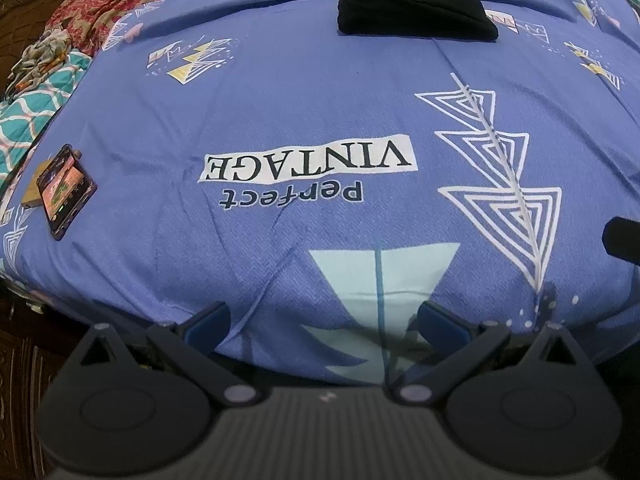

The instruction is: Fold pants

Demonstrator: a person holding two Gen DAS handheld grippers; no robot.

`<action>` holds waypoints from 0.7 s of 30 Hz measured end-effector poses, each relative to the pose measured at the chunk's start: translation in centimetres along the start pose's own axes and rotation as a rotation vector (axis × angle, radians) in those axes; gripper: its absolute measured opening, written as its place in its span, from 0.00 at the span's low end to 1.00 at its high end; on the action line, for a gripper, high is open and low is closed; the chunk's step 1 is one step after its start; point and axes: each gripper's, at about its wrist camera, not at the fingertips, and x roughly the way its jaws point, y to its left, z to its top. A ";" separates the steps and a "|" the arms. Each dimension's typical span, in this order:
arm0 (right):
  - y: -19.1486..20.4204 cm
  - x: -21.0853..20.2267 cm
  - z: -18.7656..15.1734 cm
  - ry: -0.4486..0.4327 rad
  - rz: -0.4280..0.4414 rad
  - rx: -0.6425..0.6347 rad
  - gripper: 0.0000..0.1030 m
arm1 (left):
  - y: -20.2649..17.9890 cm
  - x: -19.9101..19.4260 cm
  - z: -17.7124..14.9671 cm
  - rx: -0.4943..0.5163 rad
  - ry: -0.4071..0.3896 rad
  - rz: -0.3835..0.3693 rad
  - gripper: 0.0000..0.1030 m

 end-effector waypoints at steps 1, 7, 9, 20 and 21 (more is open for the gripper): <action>0.0 0.0 0.0 0.001 0.000 0.001 1.00 | 0.0 0.0 0.0 0.000 0.000 0.000 1.00; -0.2 0.1 0.0 0.010 -0.001 0.008 1.00 | -0.1 0.2 0.0 0.006 0.009 -0.001 1.00; -0.2 0.1 -0.1 0.012 0.000 0.009 1.00 | -0.1 0.3 0.0 0.008 0.015 0.000 1.00; -0.4 0.3 -0.1 0.024 -0.003 0.016 1.00 | -0.2 0.5 -0.1 0.018 0.032 -0.009 1.00; -0.5 0.4 -0.1 0.026 -0.004 0.018 1.00 | -0.2 0.5 -0.2 0.021 0.031 -0.012 1.00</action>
